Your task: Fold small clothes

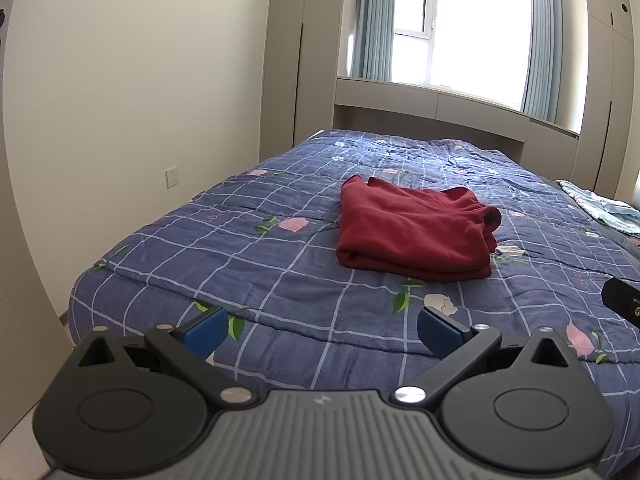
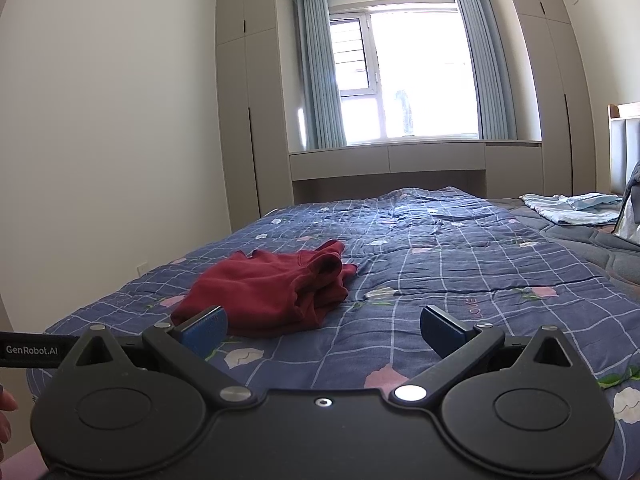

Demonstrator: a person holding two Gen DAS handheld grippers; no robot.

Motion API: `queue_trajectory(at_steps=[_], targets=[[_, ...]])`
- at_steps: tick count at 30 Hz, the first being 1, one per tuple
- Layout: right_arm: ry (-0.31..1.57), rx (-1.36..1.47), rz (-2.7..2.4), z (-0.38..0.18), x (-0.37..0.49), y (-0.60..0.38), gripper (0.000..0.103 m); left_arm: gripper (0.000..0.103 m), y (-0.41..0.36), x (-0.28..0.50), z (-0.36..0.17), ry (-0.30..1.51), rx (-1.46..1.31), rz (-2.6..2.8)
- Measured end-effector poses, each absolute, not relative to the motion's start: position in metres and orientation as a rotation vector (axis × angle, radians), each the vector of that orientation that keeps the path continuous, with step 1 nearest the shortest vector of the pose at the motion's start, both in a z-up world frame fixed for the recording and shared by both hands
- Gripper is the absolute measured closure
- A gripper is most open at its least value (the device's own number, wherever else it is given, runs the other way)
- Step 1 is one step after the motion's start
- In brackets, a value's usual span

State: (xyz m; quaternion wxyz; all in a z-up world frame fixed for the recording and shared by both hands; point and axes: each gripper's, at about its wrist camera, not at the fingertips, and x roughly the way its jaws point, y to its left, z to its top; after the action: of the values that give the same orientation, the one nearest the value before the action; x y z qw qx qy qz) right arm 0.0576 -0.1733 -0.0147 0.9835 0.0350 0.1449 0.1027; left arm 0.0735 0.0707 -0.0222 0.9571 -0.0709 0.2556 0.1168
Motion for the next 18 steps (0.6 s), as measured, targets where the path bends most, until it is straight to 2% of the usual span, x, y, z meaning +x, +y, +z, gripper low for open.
queue_trajectory(at_steps=[18], targets=[[0.292, 0.073, 0.207, -0.0149, 0.0583, -0.1735, 0.0, 0.0, 0.0697, 0.0729, -0.0229, 0.519, -0.14, 0.237]])
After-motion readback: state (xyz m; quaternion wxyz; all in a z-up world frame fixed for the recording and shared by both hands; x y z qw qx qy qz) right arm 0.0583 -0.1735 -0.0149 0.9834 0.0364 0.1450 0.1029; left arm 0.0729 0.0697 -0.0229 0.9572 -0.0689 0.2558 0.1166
